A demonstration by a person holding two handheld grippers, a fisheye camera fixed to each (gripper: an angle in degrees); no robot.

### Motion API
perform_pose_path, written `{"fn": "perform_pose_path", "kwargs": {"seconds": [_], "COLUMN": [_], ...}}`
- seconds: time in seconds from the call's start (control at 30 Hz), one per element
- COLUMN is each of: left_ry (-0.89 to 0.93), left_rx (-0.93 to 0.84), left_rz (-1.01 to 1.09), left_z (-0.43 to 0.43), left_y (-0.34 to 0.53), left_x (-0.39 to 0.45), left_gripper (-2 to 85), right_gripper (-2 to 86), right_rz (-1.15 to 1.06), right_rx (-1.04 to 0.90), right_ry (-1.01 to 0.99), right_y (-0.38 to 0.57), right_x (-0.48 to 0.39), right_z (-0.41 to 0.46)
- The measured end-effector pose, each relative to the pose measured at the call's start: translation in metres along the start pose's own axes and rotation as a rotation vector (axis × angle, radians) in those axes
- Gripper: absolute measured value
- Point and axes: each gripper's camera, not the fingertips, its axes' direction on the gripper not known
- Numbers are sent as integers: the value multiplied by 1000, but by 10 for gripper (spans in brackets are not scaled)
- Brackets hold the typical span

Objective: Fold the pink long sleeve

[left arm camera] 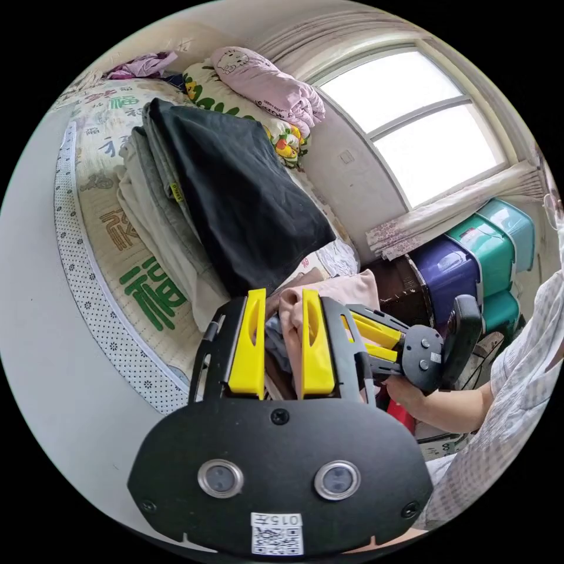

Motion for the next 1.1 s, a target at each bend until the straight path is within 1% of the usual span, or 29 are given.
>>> {"fn": "perform_pose_path", "kwargs": {"seconds": [0.03,0.1,0.23,0.3,0.33,0.4,0.53,0.6,0.67,0.73,0.83,0.97,1.03,1.1], "left_ry": [5,20,64,82,80,-2,-37,-14,0,10,27,20,-11,-91], "left_rx": [-7,-42,-105,-110,-110,-96,-33,33,78,130,232,413,462,481], "left_rz": [5,11,-1,-22,-30,-33,-11,6,28,46,63,73,95,108], "left_z": [1,8,25,36,38,38,16,-8,-28,-51,-105,-215,-265,-327], "left_y": [0,1,5,10,11,16,32,48,62,80,116,185,216,255], "left_x": [0,0,3,5,6,13,24,32,41,50,59,58,57,54], "left_gripper": [95,97,123,137,135,108,61,41,32,26,20,16,15,13], "right_gripper": [67,50,45,42,42,39,31,28,26,25,23,20,19,18], "right_rz": [21,171,326,436,460,524,587,594,603,620,629,574,538,511], "right_rx": [6,42,116,165,177,244,403,521,586,659,778,876,890,898], "right_ry": [-33,-186,-245,-311,-321,-346,-416,-436,-396,-408,-508,-672,-725,-834], "right_y": [3,22,62,95,103,131,165,181,190,202,223,229,225,217], "right_x": [6,42,93,128,135,159,181,190,195,201,206,190,179,166], "right_z": [-3,-20,-58,-78,-83,-102,-132,-157,-179,-199,-226,-246,-249,-241]}}
